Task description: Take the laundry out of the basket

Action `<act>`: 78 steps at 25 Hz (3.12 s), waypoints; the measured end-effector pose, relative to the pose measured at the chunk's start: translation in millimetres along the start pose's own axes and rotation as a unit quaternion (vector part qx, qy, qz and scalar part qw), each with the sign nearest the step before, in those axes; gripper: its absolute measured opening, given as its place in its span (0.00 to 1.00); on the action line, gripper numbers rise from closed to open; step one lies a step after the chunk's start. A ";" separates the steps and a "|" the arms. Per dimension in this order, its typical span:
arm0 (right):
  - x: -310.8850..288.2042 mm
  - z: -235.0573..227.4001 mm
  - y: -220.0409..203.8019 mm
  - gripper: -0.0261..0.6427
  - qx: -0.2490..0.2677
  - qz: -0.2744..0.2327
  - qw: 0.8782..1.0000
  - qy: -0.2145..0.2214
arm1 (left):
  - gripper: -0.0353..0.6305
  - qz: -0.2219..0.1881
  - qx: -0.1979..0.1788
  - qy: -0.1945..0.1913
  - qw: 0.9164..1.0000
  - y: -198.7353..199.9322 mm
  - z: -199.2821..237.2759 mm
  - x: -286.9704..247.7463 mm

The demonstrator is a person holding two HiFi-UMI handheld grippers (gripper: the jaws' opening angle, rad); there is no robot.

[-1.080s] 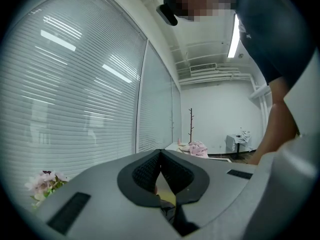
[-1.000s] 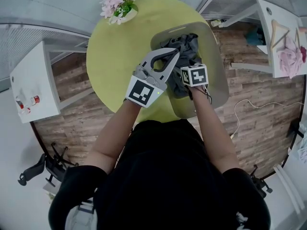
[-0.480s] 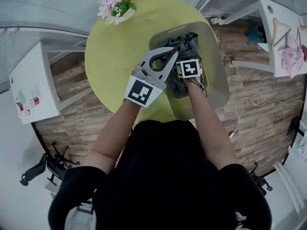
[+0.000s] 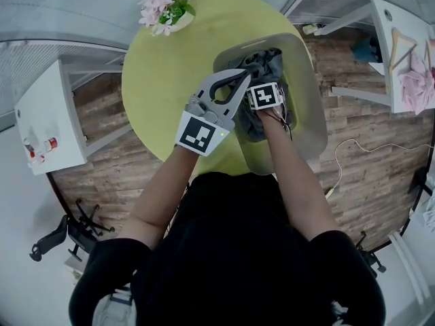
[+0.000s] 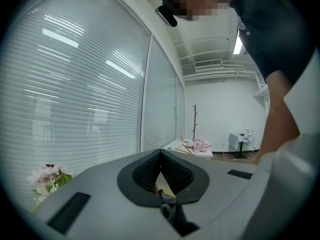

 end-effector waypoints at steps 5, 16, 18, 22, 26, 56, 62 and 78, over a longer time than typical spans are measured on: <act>-5.3 -0.4 0.3 0.74 0.007 0.002 1.000 -0.010 | 0.06 0.003 -0.002 0.004 1.000 -1.0 4.0 0.4; -0.2 0.3 2.0 0.74 0.022 -0.024 0.999 -0.024 | 0.06 0.017 0.002 0.022 1.000 1.0 7.2 11.1; 0.1 1.4 2.3 0.74 0.028 -0.033 0.999 -0.027 | 0.06 0.016 0.003 0.023 1.000 1.8 8.1 12.8; 4.2 5.1 5.3 0.74 0.033 -0.032 0.999 -0.023 | 0.06 0.012 0.006 0.026 1.000 4.4 7.3 17.7; 10.1 3.6 6.6 0.70 0.040 -0.024 0.999 -0.008 | 0.06 0.014 -0.001 0.017 1.000 7.5 1.3 18.3; 111.7 15.0 24.0 0.61 0.158 -0.002 0.983 0.094 | 0.06 0.021 -0.029 0.022 0.999 32.7 -40.1 44.4; 132.7 18.3 34.3 0.61 0.181 -0.001 0.978 0.104 | 0.06 0.006 -0.031 0.026 0.999 34.9 -47.5 42.6; 180.3 35.9 43.4 0.61 0.237 0.006 0.962 0.138 | 0.06 0.003 -0.066 0.037 0.997 64.0 -70.9 40.0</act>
Point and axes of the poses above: the fingertips, and each gripper's own axes: x backward along the fingers, z to its left, y out of its top, the point moved 9 cm from there along x, backward along the fingers, and after that the axes turned 15 degrees about -z, right-handed, at the moved point
